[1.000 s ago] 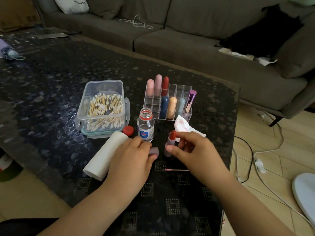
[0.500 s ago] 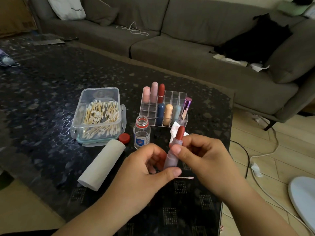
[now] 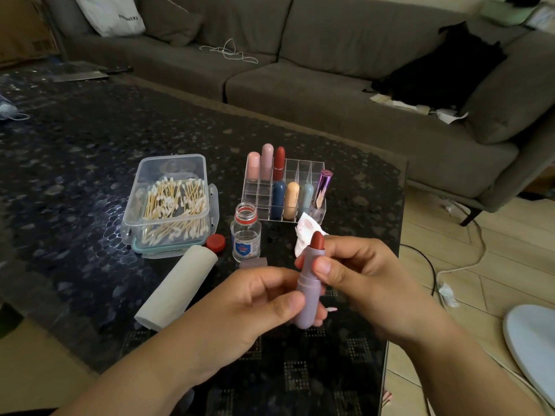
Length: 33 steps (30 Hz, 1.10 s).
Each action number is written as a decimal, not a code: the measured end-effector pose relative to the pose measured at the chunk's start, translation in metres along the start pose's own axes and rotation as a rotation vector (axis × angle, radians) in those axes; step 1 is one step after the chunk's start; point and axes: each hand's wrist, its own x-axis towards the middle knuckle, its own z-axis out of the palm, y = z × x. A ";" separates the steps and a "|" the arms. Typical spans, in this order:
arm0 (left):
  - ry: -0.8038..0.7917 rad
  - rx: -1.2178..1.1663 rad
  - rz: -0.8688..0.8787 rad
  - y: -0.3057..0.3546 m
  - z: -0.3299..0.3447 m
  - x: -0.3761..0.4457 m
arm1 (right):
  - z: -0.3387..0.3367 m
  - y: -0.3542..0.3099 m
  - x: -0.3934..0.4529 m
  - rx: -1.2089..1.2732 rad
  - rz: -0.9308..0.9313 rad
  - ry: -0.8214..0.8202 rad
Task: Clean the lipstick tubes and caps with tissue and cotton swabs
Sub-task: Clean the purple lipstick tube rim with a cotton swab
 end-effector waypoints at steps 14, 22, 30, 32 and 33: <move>-0.091 -0.179 0.017 0.007 0.006 0.003 | 0.003 -0.001 -0.001 0.160 -0.074 -0.116; 0.226 -0.072 0.016 -0.001 0.007 0.007 | 0.002 -0.001 -0.002 -0.086 -0.098 0.073; 0.184 -0.033 -0.009 0.005 0.001 0.001 | 0.008 -0.003 0.000 -0.028 -0.072 0.050; 0.333 0.116 0.006 0.006 -0.003 0.000 | 0.010 -0.003 0.002 -0.109 0.003 0.095; 0.390 0.194 0.025 0.006 -0.006 -0.001 | 0.010 -0.001 0.004 -0.172 0.052 0.119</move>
